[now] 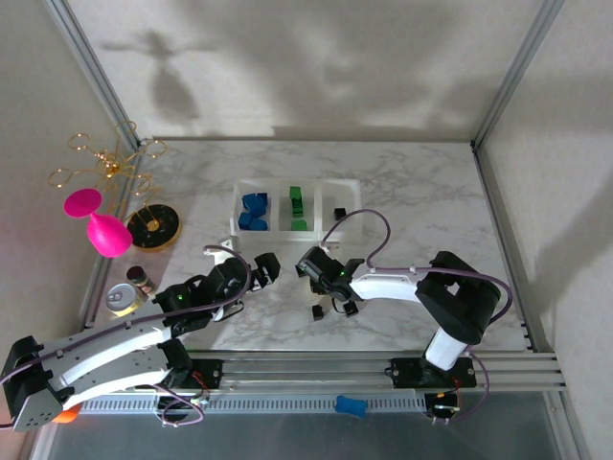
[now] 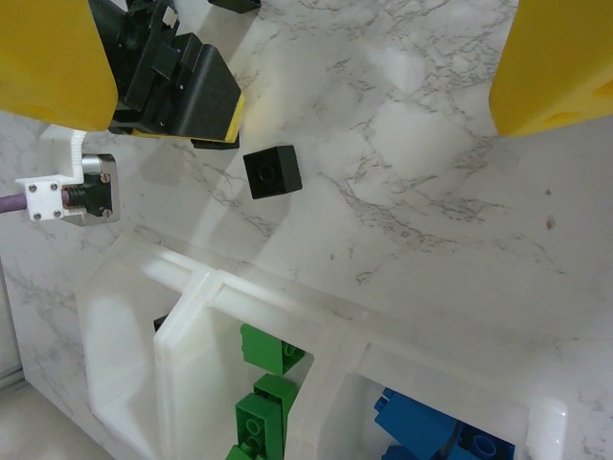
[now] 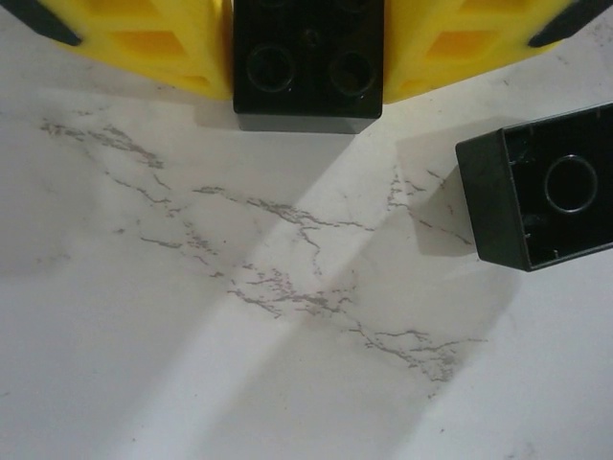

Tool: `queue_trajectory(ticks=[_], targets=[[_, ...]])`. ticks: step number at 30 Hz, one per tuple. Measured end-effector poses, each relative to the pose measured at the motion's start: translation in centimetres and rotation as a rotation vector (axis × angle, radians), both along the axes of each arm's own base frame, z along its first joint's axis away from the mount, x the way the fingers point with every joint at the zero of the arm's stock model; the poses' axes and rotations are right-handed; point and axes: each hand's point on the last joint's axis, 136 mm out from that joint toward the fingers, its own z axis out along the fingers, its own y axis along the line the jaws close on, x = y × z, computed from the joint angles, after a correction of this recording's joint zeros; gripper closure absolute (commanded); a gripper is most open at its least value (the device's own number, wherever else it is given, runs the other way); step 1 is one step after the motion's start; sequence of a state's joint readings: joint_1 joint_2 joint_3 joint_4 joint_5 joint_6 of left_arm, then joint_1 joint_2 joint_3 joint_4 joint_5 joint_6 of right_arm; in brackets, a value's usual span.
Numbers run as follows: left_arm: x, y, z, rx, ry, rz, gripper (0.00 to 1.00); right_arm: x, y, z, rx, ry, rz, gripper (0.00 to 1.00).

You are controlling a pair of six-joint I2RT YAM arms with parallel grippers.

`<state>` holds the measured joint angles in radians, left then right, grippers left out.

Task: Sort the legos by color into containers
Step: Pick up the lego from the bottom-center of the table, then place the lego in the container.

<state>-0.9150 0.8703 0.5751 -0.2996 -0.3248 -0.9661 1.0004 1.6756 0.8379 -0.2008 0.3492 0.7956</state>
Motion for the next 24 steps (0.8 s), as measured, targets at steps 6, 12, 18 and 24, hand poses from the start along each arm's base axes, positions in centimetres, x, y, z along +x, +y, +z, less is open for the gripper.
queue_trajectory(ticks=[6,12,18,24], targets=[[0.1,0.0,-0.3,0.011,0.004,0.003,0.0,0.1,0.1,0.2,0.004,-0.004,0.006,0.67],[0.3,-0.2,-0.6,0.02,0.011,0.003,0.0,0.3,0.3,2.1,0.02,-0.029,0.021,0.66],[0.9,-1.0,-0.1,0.036,0.005,-0.009,0.0,2.8,0.3,6.2,0.077,-0.099,0.01,0.65],[1.9,-2.4,1.1,0.036,-0.013,-0.02,0.0,7.4,-1.3,9.5,0.091,-0.175,-0.039,0.65]])
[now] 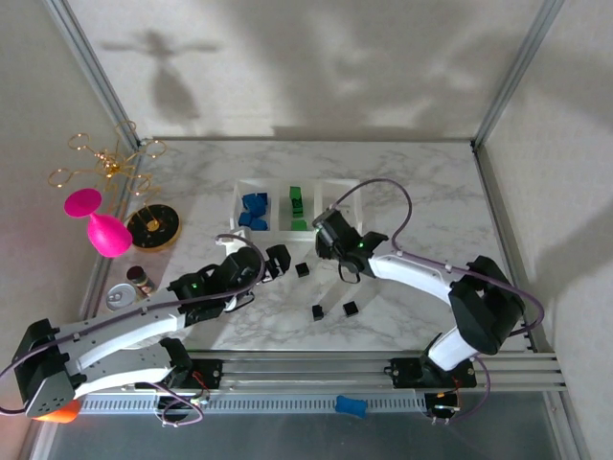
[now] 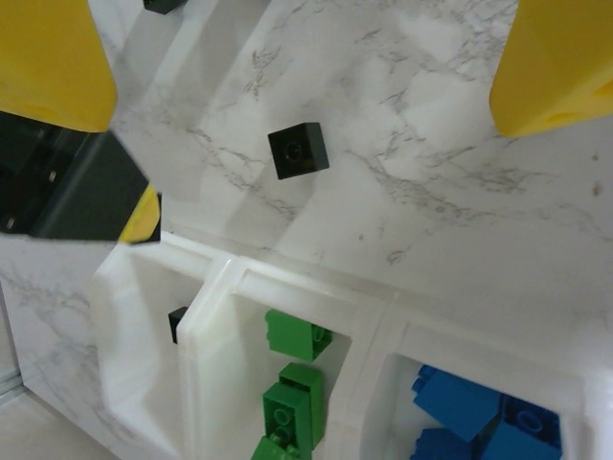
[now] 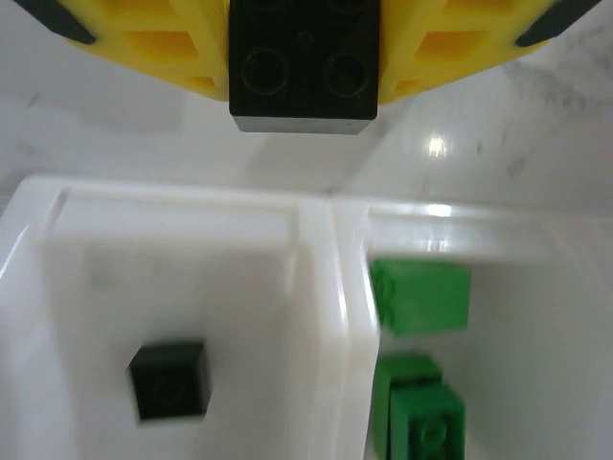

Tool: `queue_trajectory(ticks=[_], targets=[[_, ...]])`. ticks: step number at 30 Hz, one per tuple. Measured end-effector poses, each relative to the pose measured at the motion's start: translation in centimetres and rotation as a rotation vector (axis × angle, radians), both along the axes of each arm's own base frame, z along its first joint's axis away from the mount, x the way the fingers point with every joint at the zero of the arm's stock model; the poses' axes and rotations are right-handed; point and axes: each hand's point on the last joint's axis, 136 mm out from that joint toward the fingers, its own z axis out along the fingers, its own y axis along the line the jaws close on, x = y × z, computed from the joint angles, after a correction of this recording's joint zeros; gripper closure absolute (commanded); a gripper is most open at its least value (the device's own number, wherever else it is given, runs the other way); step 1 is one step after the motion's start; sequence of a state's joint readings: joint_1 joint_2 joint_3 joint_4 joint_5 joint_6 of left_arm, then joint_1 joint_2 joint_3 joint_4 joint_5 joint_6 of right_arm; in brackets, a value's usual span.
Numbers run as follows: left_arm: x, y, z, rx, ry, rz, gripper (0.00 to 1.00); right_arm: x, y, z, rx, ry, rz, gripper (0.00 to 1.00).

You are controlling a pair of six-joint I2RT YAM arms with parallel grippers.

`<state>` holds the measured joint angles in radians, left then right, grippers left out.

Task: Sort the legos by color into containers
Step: Place the lego in the container.

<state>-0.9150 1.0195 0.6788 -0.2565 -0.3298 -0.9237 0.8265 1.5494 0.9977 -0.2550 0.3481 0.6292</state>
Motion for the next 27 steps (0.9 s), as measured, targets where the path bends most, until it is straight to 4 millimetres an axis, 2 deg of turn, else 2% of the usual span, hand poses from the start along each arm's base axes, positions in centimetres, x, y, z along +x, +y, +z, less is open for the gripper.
queue_trajectory(ticks=[3,6,17,23,27], targets=[[0.4,-0.5,0.2,0.002,-0.006,-0.003,0.0,2.2,-0.6,1.1,-0.001,-0.029,-0.018,0.65],[0.7,-0.8,0.3,0.001,-0.01,-0.001,0.0,3.9,-1.1,1.2,-0.007,-0.035,-0.031,0.65],[1.7,-1.7,1.6,-0.006,-0.043,0.005,0.0,9.2,-2.6,-1.8,-0.059,0.0,-0.064,0.64],[1.9,-1.7,1.6,0.001,-0.046,0.009,0.0,11.9,-2.7,-2.7,-0.073,-0.004,-0.074,0.63],[2.1,-1.6,1.6,0.002,-0.046,0.016,0.0,13.0,-2.7,-2.9,-0.08,-0.006,-0.074,0.61]])
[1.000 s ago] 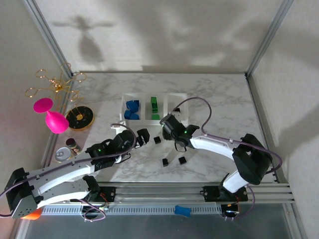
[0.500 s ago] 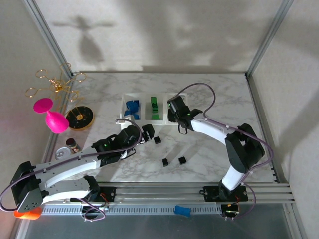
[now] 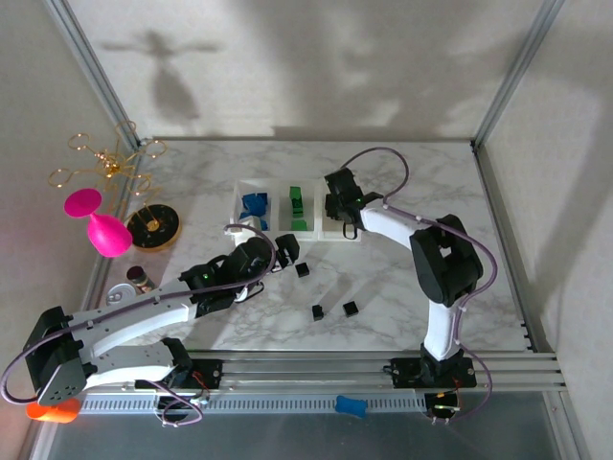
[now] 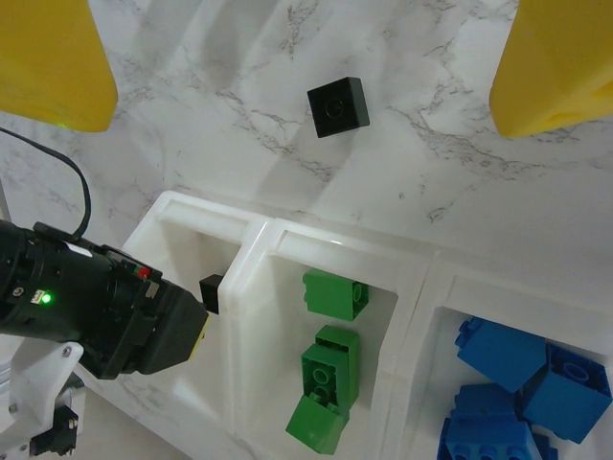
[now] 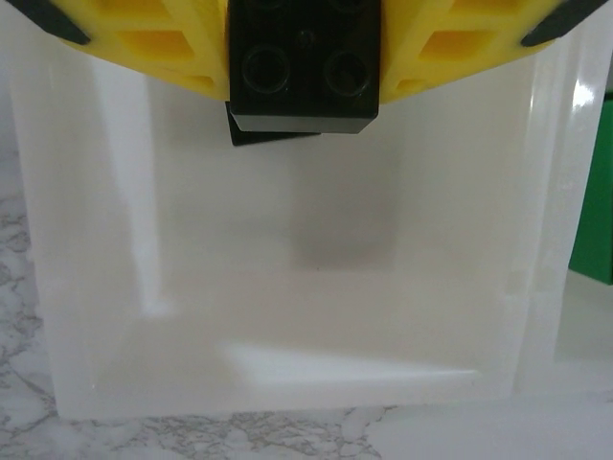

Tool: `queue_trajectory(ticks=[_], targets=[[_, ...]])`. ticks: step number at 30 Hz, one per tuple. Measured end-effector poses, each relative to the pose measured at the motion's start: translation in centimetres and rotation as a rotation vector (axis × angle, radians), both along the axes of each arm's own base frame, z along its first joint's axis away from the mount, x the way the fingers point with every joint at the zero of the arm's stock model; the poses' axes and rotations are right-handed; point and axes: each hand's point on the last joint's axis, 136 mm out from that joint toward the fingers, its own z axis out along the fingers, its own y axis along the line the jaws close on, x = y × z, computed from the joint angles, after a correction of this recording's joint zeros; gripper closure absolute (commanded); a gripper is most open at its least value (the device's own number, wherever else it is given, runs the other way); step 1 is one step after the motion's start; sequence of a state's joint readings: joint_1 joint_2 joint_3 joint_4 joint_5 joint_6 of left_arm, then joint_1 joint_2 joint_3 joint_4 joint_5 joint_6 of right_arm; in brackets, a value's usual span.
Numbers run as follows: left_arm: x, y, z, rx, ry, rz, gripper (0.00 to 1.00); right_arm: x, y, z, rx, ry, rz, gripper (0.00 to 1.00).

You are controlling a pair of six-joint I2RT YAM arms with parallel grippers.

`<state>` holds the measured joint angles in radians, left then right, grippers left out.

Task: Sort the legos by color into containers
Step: Place the lego in the container, then pick up the lego from the center of the table.

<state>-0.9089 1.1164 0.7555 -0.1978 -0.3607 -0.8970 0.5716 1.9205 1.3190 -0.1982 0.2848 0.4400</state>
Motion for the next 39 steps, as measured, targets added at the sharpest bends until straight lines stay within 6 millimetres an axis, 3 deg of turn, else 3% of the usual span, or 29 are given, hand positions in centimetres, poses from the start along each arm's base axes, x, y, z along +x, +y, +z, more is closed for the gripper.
queue_trajectory(ticks=[16,19,22,27,30,34,39], targets=[[0.3,0.4,0.0,0.002,-0.001,0.013,0.0,1.0,0.4,-0.7,-0.023,0.001,0.016,0.53],[0.3,0.4,0.1,0.002,-0.001,0.013,0.0,0.9,0.5,0.1,-0.016,-0.007,0.02,0.52],[0.3,0.3,0.3,-0.005,-0.003,0.01,0.0,0.4,0.7,2.3,0.016,-0.035,0.034,0.5],[-0.2,0.5,0.9,-0.024,-0.004,-0.005,0.0,-2.1,0.6,6.2,0.068,-0.084,0.068,0.47],[-0.6,0.8,1.6,-0.041,-0.011,-0.012,0.0,-4.4,0.7,6.8,0.09,-0.08,0.103,0.44],[-1.2,1.4,1.7,-0.058,-0.012,-0.013,0.0,-8.3,1.4,5.2,0.083,-0.027,0.171,0.41],[-2.3,2.7,-0.2,-0.035,0.03,0.0,0.0,-13.5,4.1,2.5,0.059,0.048,0.294,0.37]])
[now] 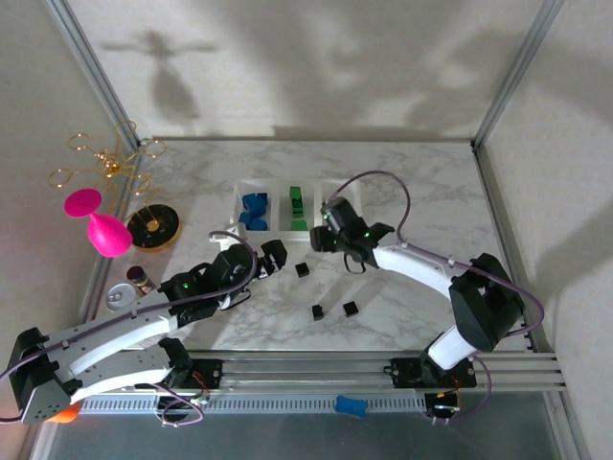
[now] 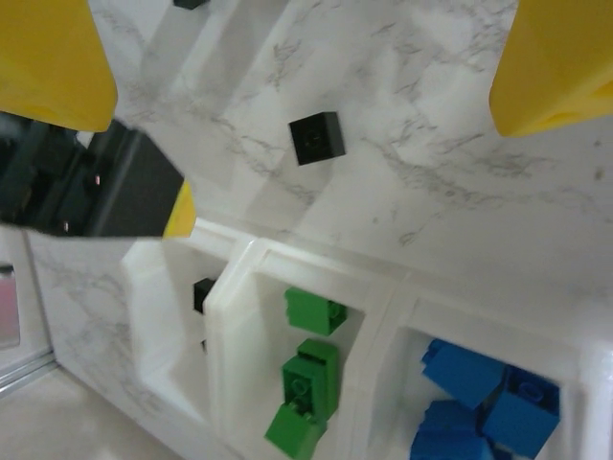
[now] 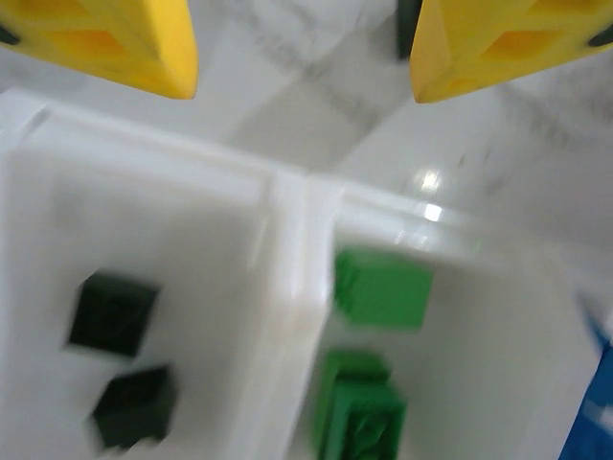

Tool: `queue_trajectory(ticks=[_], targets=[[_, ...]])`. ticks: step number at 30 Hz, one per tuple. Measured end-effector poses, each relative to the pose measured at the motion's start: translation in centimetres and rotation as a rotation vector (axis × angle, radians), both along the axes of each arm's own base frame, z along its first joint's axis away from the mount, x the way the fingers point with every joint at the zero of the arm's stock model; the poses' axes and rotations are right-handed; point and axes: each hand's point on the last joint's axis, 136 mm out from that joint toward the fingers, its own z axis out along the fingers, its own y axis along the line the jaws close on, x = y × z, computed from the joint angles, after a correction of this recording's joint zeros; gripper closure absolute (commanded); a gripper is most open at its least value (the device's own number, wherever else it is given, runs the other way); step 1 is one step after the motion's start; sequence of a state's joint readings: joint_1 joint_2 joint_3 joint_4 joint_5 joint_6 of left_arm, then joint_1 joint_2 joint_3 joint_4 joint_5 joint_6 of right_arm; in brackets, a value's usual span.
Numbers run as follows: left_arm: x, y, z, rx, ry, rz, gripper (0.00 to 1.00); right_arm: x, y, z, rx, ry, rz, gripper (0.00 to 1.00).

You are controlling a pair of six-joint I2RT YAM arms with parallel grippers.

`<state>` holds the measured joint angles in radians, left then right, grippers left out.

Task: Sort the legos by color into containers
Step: Pick up the lego from the center of the table.

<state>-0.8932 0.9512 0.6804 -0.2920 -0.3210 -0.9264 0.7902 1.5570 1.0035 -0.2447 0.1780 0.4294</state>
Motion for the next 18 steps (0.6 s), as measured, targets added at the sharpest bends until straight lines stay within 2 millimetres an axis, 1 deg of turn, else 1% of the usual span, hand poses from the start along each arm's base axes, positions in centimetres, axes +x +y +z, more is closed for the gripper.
queue_trajectory(ticks=[2,5,9,14,18], targets=[[-0.3,0.4,-0.7,0.005,0.015,0.007,0.0,-1.9,1.0,-0.9,-0.006,0.022,0.045,0.36],[-0.7,1.0,-1.4,0.008,0.033,0.018,0.0,-3.6,1.9,-1.8,-0.011,0.042,0.086,0.35],[-1.1,1.6,-1.7,0.0,0.038,0.034,0.0,-4.6,3.3,-2.4,-0.006,0.046,0.115,0.34],[-1.4,2.3,-2.0,-0.007,0.046,0.058,0.0,-5.6,4.4,-4.8,-0.044,0.077,0.149,0.32],[-1.7,2.8,-2.5,-0.009,0.052,0.074,0.0,-5.6,4.9,-6.5,-0.083,0.093,0.15,0.32]])
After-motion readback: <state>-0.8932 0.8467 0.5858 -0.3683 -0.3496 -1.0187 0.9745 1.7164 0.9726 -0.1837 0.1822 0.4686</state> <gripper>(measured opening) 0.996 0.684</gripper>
